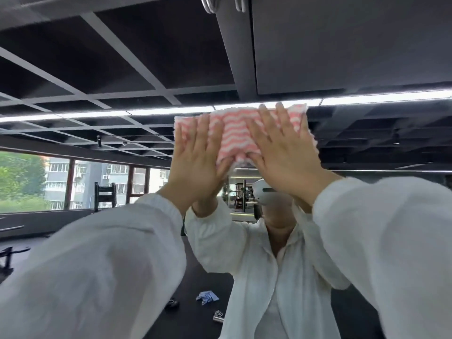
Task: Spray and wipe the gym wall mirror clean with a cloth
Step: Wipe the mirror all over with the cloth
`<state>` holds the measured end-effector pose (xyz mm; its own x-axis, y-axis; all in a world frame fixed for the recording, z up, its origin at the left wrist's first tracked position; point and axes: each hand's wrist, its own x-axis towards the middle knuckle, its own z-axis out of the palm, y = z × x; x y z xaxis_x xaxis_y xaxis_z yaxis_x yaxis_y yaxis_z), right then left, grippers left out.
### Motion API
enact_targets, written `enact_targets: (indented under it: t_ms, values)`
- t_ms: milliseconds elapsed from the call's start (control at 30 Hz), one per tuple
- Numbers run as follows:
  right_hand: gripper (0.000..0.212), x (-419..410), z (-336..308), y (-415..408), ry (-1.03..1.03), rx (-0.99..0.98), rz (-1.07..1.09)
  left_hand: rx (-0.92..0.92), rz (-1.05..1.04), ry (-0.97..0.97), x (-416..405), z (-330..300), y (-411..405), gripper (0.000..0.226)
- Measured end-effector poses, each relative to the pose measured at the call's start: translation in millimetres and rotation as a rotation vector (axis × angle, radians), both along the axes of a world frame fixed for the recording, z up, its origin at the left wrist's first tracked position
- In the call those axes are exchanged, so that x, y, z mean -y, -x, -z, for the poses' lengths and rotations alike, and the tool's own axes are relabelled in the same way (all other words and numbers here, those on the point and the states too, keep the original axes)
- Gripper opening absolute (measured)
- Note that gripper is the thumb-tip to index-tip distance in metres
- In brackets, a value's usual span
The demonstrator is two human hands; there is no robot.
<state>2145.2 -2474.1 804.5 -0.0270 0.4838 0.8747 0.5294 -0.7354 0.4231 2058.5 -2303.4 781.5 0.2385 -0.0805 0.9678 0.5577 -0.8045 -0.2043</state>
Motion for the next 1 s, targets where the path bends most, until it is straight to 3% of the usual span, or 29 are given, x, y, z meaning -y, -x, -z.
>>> enact_targets:
  t_ms: [167,367,500,600,767,867,1000]
  values:
    - [0.065,-43,16,28,0.126,-0.036,-0.066,0.056,0.143,0.230,-19,30,4,0.077]
    - [0.057,-75,83,41,0.379,0.084,-0.094,0.052,0.156,0.375,-47,119,21,0.075]
    - [0.062,-67,92,30,0.390,0.110,-0.150,0.042,0.179,0.500,-31,145,18,0.081]
    - [0.060,-41,81,18,0.338,0.135,-0.143,0.044,0.196,0.458,-7,129,8,0.074]
    - [0.062,30,58,-28,0.084,0.117,-0.096,0.037,0.255,0.275,62,77,-30,0.069]
    - [0.063,88,56,-56,-0.076,0.009,-0.029,-0.077,0.255,0.203,121,55,-62,0.065]
    - [0.070,159,92,-79,-0.290,-0.218,0.044,-0.172,0.296,-0.037,193,62,-99,0.067]
